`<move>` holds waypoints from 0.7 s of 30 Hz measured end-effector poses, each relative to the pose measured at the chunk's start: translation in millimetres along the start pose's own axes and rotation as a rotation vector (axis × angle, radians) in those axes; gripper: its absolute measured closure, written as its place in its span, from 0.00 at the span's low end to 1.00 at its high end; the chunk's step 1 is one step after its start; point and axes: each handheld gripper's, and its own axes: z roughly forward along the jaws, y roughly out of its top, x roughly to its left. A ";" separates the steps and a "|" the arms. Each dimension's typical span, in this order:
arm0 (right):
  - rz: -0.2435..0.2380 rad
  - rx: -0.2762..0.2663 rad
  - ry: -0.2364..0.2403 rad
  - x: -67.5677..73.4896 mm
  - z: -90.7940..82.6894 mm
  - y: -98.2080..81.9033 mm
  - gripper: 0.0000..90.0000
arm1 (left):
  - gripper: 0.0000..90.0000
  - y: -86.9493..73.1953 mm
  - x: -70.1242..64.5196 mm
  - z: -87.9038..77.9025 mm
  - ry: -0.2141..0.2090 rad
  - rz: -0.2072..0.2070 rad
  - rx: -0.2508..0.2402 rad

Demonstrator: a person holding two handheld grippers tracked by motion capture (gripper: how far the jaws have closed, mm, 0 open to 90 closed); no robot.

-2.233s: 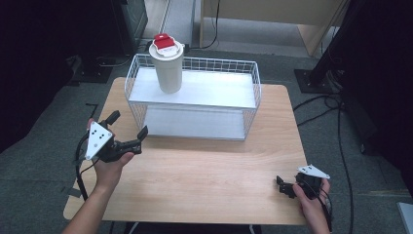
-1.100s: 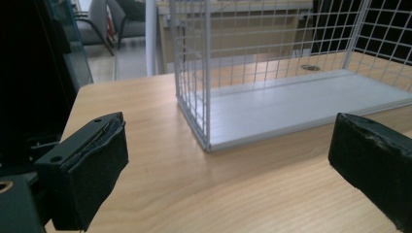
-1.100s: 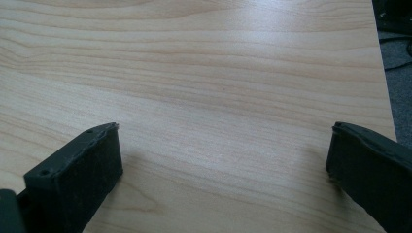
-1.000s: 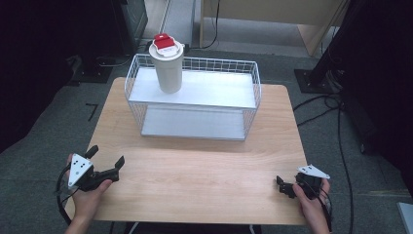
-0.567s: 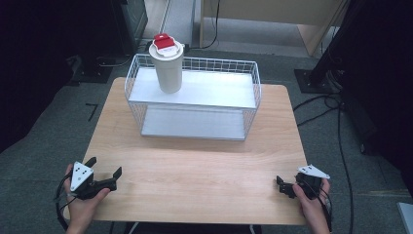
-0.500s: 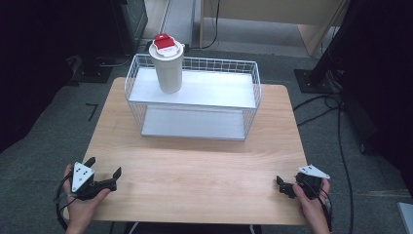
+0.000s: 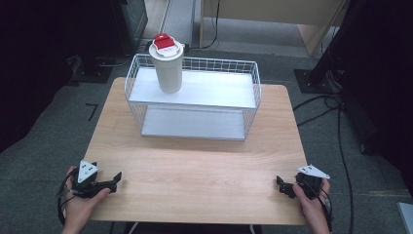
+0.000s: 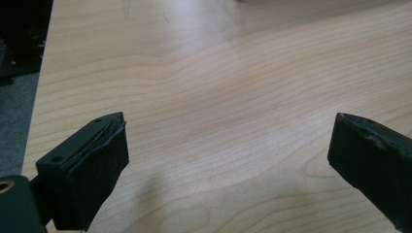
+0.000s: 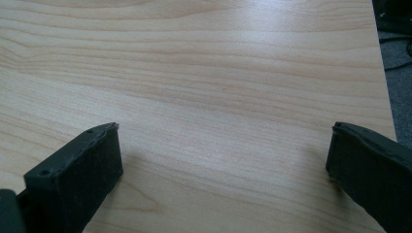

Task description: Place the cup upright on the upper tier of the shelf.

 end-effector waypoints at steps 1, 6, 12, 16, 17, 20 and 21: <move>0.000 0.000 -0.001 0.0 0.0 0.0 0.00 | 0.02 0.4 0.1 0.8 0.002 0.003 0.010; 0.001 -0.001 0.000 0.1 0.0 0.0 0.00 | 0.03 1.3 0.4 3.2 -0.006 -0.002 0.034; 0.000 0.000 0.000 0.0 0.0 0.0 0.00 | 0.04 4.0 -1.3 10.2 -0.012 0.017 0.103; 0.000 0.000 -0.001 0.0 0.0 0.0 0.00 | 0.04 4.8 -0.4 11.9 -0.028 0.012 0.124; 0.000 0.000 -0.001 0.0 0.0 0.0 0.00 | 0.04 4.9 0.6 12.3 -0.033 0.001 0.129; 0.000 0.000 0.000 0.1 0.0 0.0 0.00 | 0.04 5.1 1.5 12.6 -0.037 -0.006 0.133; 0.000 0.000 0.000 0.0 0.0 0.0 0.00 | 0.04 5.2 1.3 12.7 -0.035 -0.006 0.133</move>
